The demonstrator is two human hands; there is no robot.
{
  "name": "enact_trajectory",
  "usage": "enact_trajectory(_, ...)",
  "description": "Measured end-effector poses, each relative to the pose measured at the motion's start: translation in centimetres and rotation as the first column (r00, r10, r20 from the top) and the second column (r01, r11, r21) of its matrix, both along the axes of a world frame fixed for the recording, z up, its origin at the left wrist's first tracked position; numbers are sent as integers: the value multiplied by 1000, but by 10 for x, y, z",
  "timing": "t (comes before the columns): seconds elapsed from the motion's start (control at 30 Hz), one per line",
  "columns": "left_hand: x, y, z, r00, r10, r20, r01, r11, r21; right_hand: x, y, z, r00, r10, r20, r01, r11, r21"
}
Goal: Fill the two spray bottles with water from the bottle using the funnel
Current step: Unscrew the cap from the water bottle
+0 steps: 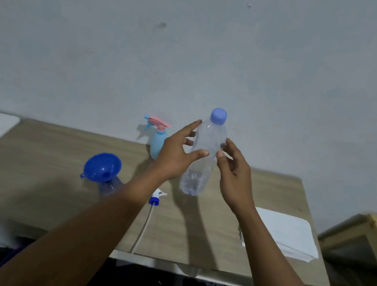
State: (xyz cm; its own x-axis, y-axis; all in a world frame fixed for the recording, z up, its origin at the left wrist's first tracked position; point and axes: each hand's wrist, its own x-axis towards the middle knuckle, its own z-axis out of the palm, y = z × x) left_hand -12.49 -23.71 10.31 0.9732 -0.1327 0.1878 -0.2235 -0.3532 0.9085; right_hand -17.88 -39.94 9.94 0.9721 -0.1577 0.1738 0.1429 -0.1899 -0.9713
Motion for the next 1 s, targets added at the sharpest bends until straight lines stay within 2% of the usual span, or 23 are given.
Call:
enact_trajectory(0.37, -56, 26, -36, 999, 8, -53, -11, 998, -67, -55, 20, -20, 998, 7, -66, -9, 999, -39)
enact_trajectory(0.5, -57, 24, -26, 1000, 30, -2, -30, 1000, -6, -50, 19, -13, 997, -34, -73, 29, 997, -72)
enact_trajectory(0.63, -51, 17, -11, 999, 46, 18, -46, 999, -7, -34, 28, 21, 991, -133, 28, 136, 986, -101)
enact_trajectory(0.77, -49, 14, -7, 999, 47, 18, -47, 999, 13, -15, 44, 49, 983, -145, 117, 163, 973, -164)
enact_trajectory(1.0, -51, 14, -8, 998, 63, -1, -63, 998, -5, -5, 54, 42, 956, -179, 234, 227, 954, -198)
